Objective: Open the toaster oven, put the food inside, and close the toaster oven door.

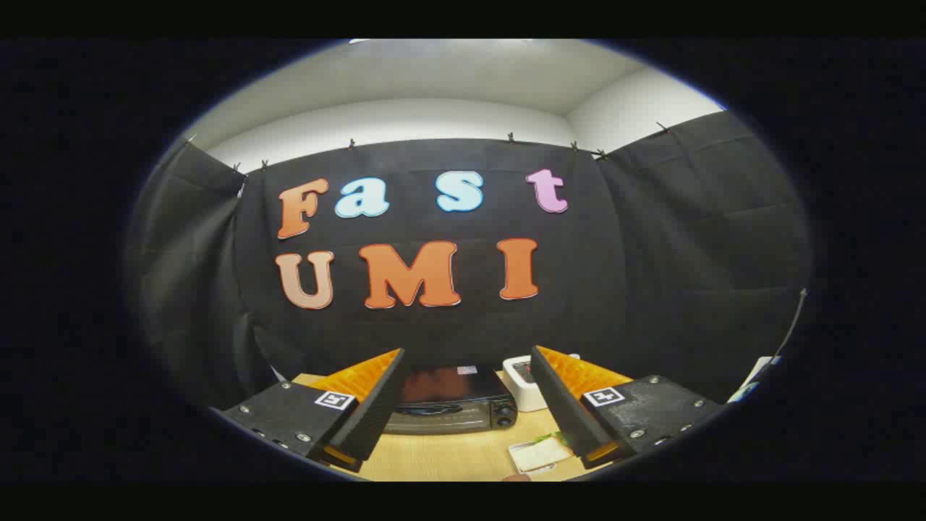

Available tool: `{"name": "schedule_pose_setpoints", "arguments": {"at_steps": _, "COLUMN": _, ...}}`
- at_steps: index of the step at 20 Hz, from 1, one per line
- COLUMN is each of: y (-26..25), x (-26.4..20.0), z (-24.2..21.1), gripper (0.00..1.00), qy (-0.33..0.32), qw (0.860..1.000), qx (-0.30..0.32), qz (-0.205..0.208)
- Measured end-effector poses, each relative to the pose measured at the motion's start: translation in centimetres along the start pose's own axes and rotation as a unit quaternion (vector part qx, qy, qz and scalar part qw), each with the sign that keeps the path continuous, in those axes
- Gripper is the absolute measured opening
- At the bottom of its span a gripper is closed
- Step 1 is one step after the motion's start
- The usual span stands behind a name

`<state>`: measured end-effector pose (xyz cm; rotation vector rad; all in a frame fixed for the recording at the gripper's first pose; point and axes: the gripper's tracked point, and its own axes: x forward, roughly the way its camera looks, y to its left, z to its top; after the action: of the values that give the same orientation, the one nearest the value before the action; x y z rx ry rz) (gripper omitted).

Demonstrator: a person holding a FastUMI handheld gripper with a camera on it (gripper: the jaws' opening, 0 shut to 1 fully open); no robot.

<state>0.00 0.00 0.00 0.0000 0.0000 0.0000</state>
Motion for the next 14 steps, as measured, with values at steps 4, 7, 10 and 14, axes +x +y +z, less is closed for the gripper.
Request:
{"name": "schedule_pose_setpoints", "arguments": {"at_steps": 4, "y": 0.4, "x": -0.1, "z": 0.1, "gripper": 0.99, "qy": -0.002, "qw": 1.0, "qx": -0.002, "qz": 0.002}}
{"name": "schedule_pose_setpoints", "arguments": {"at_steps": 7, "y": 0.5, "x": 0.0, "z": -0.4, "gripper": 0.99, "qy": 0.003, "qw": 1.0, "qx": -0.002, "qz": 0.004}}
{"name": "schedule_pose_setpoints", "arguments": {"at_steps": 10, "y": 1.1, "x": 0.5, "z": -0.8, "gripper": 0.99, "qy": 0.003, "qw": 1.0, "qx": 0.0, "qz": 0.008}}
{"name": "schedule_pose_setpoints", "arguments": {"at_steps": 14, "y": 1.6, "x": 2.1, "z": -1.4, "gripper": 0.99, "qy": -0.004, "qw": 1.0, "qx": -0.024, "qz": 0.006}}
